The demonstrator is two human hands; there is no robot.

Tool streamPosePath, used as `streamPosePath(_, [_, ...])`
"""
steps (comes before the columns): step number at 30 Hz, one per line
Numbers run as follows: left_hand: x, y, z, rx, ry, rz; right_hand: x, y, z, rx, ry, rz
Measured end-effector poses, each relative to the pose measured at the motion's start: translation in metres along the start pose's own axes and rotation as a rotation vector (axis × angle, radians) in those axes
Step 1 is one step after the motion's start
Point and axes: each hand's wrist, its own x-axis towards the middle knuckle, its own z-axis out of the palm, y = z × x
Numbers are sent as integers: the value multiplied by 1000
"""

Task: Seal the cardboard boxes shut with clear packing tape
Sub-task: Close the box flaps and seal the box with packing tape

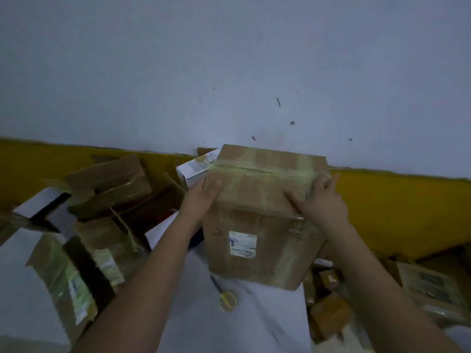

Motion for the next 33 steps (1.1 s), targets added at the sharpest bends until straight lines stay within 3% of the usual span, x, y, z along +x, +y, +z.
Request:
streamPosePath(3, [0, 0, -10, -35, -159, 35, 0, 17, -12, -60, -224, -177])
streamPosePath(5, [1, -12, -19, 68, -320, 100, -7, 25, -17, -54, -315, -214])
streamPosePath(9, [4, -30, -23, 219, -349, 231, -22, 20, -15, -87, -266, -192])
streamPosePath(14, [4, -27, -27, 289, -386, 239, -29, 13, -12, -64, -199, -148])
streamPosePath(17, [13, -26, -37, 247, -504, 208, -27, 10, -14, 234, -168, -41])
streamPosePath(19, [23, -18, -42, -2, -529, 46, -28, 9, -17, 499, -117, 107])
streamPosePath(21, [33, -9, -44, -213, -547, -92, -31, 17, -17, 752, -175, 223])
streamPosePath(23, [41, -6, -39, -139, -534, -93, -34, 28, -16, 873, -298, 239])
streamPosePath(24, [43, -4, -35, 10, -483, -68, -37, 33, -15, 909, -334, 231])
streamPosePath(26, [36, 11, -21, 428, -283, 100, -41, 39, -12, 944, -323, 191])
streamPosePath(28, [20, 39, 1, 649, -129, 512, -43, 48, -5, 955, -276, 161])
streamPosePath(30, [8, 67, 32, 613, -358, 853, -49, 56, 3, 1014, -250, 123])
streamPosePath(33, [11, 84, 84, 628, -732, 954, -63, 67, 18, 1098, -208, 39])
